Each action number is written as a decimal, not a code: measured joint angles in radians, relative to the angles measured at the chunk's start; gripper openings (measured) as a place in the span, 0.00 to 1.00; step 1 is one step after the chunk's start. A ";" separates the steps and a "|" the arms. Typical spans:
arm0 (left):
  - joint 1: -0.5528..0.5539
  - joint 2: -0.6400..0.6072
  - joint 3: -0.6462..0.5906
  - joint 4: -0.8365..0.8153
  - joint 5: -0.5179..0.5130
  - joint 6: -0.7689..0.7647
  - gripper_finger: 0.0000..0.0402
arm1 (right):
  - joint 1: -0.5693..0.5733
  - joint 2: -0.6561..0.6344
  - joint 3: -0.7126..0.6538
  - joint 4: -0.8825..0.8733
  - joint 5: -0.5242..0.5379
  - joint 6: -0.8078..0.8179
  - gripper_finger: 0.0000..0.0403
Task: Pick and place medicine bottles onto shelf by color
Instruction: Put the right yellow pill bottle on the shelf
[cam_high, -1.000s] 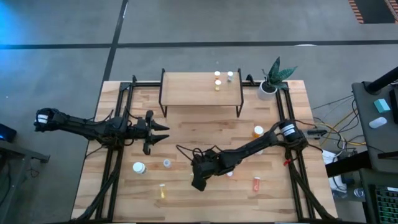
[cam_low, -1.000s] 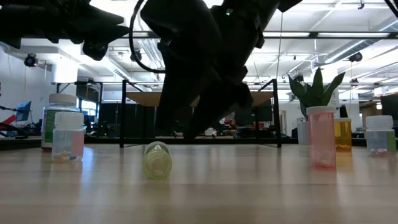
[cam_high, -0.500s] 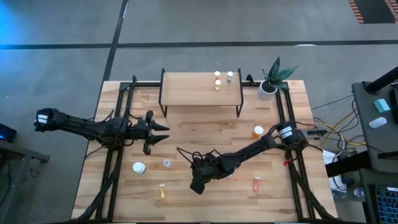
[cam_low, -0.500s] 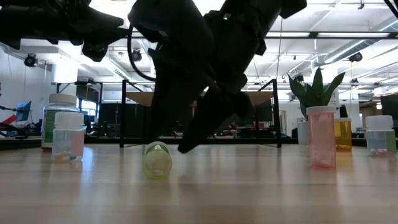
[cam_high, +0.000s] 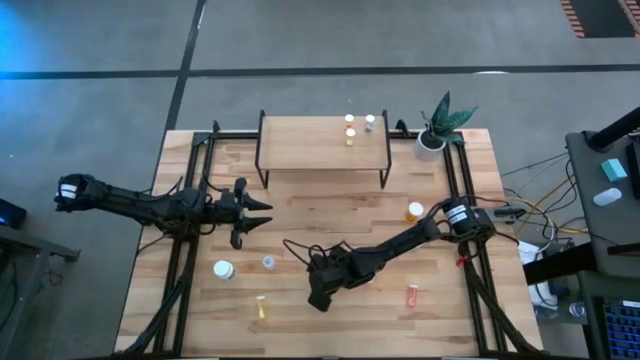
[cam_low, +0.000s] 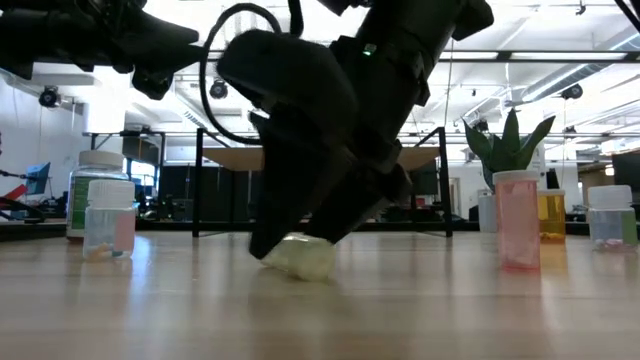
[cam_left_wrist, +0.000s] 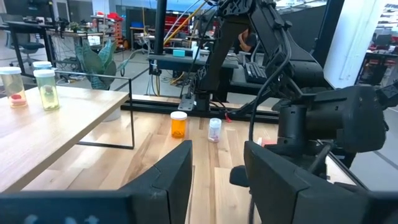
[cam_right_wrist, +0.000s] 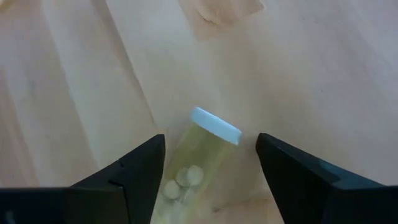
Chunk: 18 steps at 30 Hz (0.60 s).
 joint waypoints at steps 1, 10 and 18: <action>0.000 0.000 0.000 0.000 0.000 0.000 0.32 | -0.002 0.000 0.000 -0.007 -0.001 -0.005 0.60; 0.000 0.000 0.000 0.000 0.000 0.000 0.32 | -0.008 -0.002 0.010 -0.047 -0.001 -0.084 0.44; 0.000 0.000 -0.004 -0.001 0.000 -0.001 0.32 | -0.015 -0.014 0.041 -0.118 -0.002 -0.140 0.32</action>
